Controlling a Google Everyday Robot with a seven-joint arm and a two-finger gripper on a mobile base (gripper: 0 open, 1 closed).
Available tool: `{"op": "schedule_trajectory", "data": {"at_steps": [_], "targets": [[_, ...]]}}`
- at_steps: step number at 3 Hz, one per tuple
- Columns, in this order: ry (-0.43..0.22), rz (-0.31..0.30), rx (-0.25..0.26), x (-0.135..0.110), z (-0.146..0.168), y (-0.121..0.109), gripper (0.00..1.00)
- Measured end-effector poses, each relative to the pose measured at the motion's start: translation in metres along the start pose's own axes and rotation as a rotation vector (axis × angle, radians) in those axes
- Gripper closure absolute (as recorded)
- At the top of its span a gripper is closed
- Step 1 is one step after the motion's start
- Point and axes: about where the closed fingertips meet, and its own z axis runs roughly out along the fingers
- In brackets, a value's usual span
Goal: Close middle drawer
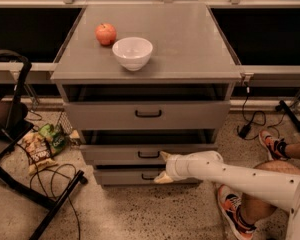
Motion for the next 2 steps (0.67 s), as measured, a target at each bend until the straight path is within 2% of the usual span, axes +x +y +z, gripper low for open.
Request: {"op": "schedule_trajectory", "data": {"at_steps": [1,2], "targets": [[0.000,0.000,0.000,0.002,-0.001,-0.001,0.64],[0.011,-0.049,0.022,-0.007,0.016,-0.035,0.89]]}}
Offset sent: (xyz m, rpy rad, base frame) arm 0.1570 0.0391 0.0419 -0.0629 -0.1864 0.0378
